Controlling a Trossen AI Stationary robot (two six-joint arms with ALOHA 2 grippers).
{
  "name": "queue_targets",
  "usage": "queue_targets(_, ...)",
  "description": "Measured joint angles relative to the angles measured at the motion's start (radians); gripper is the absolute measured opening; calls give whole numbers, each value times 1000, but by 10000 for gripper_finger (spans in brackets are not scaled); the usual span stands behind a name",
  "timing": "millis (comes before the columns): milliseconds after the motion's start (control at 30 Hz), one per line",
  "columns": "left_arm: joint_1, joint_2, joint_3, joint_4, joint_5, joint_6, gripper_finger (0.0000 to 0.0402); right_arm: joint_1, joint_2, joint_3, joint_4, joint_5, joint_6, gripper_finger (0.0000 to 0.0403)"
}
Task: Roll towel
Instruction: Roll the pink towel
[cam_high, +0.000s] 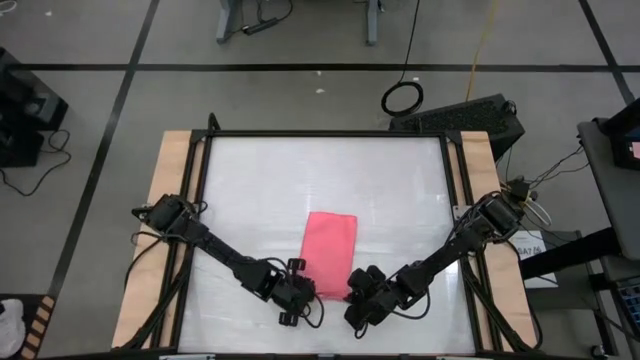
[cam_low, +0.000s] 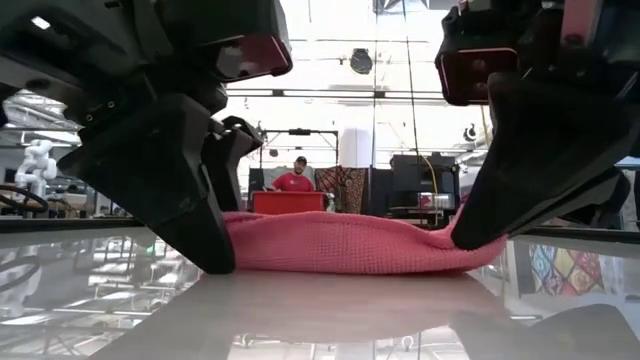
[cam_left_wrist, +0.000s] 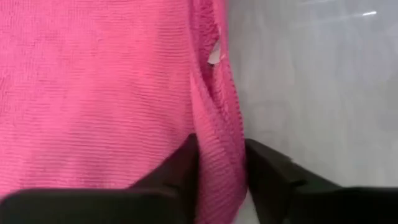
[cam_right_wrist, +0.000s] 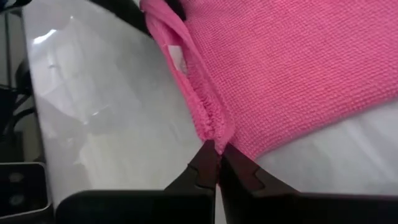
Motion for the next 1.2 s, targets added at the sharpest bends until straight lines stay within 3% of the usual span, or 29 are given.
queue_targets(133,0,-23,-2,-14,33,-8,31,-7,0,0,21,-50,0,0)
queue_targets(200,7,-36,-3,-26,39,-8,11,-15,0,0,23,-88,0,0)
queue_targets(300,28,-57,-4,-38,97,-8,14,-22,-1,0,25,-125,-1,0)
queue_targets(567,145,-41,-22,-24,459,-156,6,-26,-36,1,12,-140,-49,1)
queue_targets(733,225,-42,-80,61,618,-242,7,-23,-87,0,-75,-131,-102,32)
queue_targets(867,274,-42,-134,159,709,-291,7,6,-150,0,-139,-23,-334,94)
queue_targets(1000,318,-46,-191,261,748,-325,7,62,-172,0,-100,97,-739,151)
queue_targets(1200,368,-46,-214,278,792,-322,7,61,-119,0,-55,49,-1074,163)
